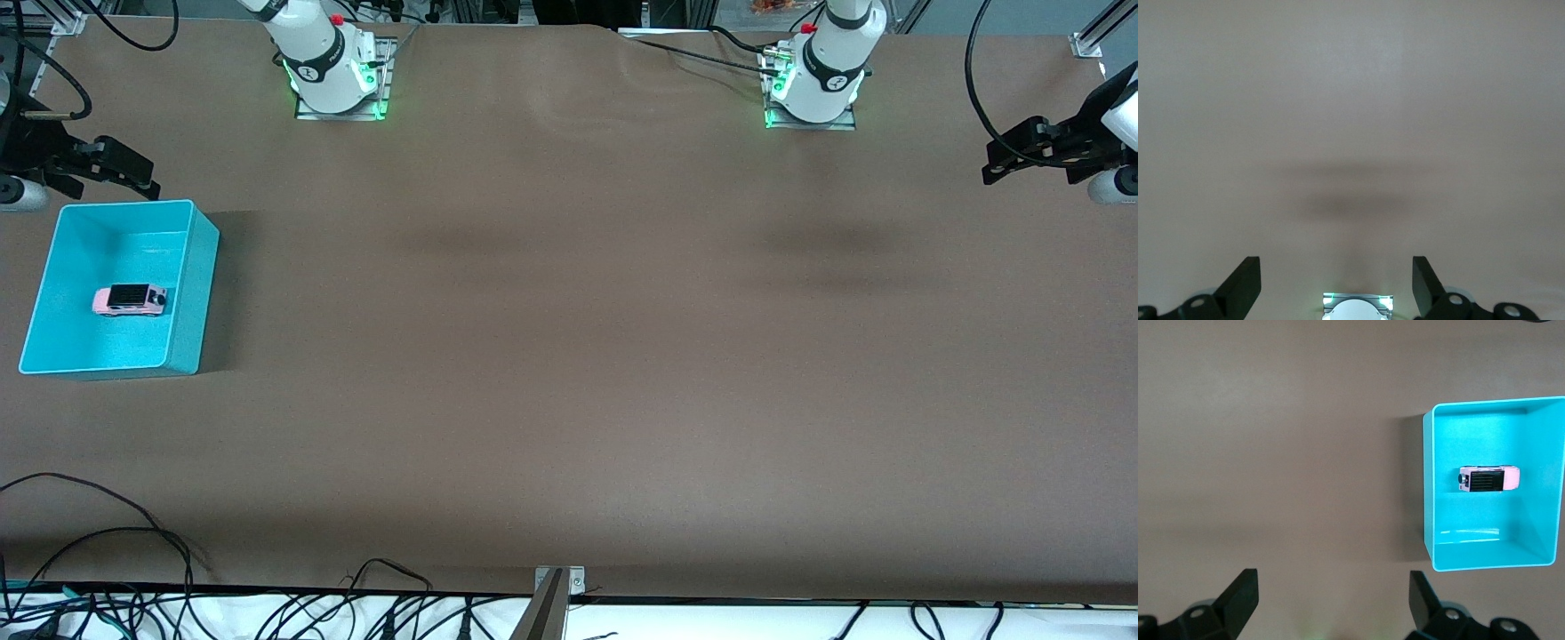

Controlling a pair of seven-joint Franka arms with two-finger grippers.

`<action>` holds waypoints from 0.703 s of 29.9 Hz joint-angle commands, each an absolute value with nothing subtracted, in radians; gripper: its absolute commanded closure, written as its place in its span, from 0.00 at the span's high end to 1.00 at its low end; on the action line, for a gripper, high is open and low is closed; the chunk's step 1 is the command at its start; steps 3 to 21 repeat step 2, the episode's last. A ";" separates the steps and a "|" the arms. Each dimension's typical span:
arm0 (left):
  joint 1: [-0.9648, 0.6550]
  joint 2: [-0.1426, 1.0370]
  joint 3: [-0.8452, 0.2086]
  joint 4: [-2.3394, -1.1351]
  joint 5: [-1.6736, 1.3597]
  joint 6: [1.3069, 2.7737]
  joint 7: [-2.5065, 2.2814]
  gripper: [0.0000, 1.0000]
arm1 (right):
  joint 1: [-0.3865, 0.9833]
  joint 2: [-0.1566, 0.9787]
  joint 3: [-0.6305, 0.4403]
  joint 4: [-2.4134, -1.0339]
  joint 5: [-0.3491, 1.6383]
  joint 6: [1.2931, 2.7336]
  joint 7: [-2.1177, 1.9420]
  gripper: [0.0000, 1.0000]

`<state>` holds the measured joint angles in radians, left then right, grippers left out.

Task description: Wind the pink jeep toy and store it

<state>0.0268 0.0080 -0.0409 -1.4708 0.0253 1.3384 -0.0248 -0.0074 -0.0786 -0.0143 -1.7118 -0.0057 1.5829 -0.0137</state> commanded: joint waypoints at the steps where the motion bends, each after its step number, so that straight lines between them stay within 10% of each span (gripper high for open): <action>1: 0.034 -0.008 -0.043 -1.486 0.018 1.336 -0.023 1.00 | -0.017 -0.083 -0.014 -1.697 0.003 1.560 -0.038 1.00; 21: 0.034 -0.006 -0.043 -1.486 0.018 1.335 -0.023 1.00 | -0.017 -0.083 -0.014 -1.697 0.002 1.560 -0.037 1.00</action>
